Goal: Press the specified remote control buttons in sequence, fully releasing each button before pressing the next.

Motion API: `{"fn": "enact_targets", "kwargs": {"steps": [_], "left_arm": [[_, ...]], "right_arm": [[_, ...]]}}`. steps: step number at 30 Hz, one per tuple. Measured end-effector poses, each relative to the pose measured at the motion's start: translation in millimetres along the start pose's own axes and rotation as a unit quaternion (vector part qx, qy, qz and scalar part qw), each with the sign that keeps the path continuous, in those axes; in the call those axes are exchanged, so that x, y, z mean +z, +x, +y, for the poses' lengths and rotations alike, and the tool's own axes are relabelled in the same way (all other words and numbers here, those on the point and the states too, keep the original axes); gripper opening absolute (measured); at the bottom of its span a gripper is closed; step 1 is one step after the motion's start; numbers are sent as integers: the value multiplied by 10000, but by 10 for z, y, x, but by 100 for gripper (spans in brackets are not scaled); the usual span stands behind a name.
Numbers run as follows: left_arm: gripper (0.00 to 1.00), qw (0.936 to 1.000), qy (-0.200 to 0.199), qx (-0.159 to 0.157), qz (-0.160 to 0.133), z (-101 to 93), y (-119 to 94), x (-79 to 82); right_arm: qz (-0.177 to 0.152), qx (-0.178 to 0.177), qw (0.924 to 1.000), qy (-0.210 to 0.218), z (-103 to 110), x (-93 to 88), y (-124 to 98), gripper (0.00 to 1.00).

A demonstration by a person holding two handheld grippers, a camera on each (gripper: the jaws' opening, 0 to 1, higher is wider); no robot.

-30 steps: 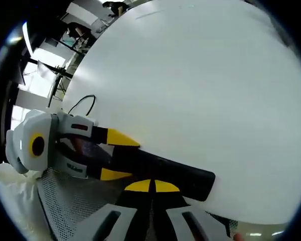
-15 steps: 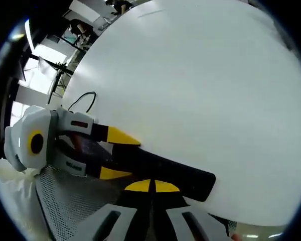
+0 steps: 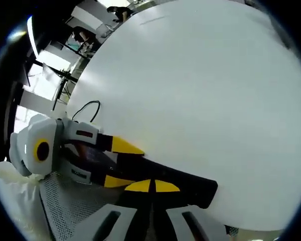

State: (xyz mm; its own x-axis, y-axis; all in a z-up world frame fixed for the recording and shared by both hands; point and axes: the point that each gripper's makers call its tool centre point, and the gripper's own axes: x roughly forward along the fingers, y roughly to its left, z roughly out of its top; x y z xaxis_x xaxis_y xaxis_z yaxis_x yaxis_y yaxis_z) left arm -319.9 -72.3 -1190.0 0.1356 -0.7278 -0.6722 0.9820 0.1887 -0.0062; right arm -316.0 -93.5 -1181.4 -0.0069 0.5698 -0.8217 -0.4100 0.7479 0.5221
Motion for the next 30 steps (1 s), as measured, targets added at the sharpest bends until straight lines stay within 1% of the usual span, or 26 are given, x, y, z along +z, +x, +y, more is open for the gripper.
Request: {"fn": "enact_targets", "kwargs": {"steps": [3,5,9,14,17,25,30], "left_arm": [[25,10000,-5,1,-7,2,2,3],[25,10000,-5,1,-10,2,0,6],[25,10000,-5,0,-12,5,-1,8],[25,10000,-11,-1,-15,10,3,7],[25,10000,-8,-3,-12,9,4,8],[25,10000,-42,-8,-47,2,2,8],[25,10000,-54,-12,-45,-3,3,4]], "right_arm": [[-157,166,9997,-63,62,53,-5,0],[-191,211,9995,-96,81,70,-4,0],[-172,114,9997,-113,41,70,9,0],[-186,144,9997,-91,39,82,10,0],[-96,121,9998,-113,38,49,33,0],[-126,66,9998,-159,34,41,31,0],[-146,-17,9995,-292,34,35,38,0]]}}
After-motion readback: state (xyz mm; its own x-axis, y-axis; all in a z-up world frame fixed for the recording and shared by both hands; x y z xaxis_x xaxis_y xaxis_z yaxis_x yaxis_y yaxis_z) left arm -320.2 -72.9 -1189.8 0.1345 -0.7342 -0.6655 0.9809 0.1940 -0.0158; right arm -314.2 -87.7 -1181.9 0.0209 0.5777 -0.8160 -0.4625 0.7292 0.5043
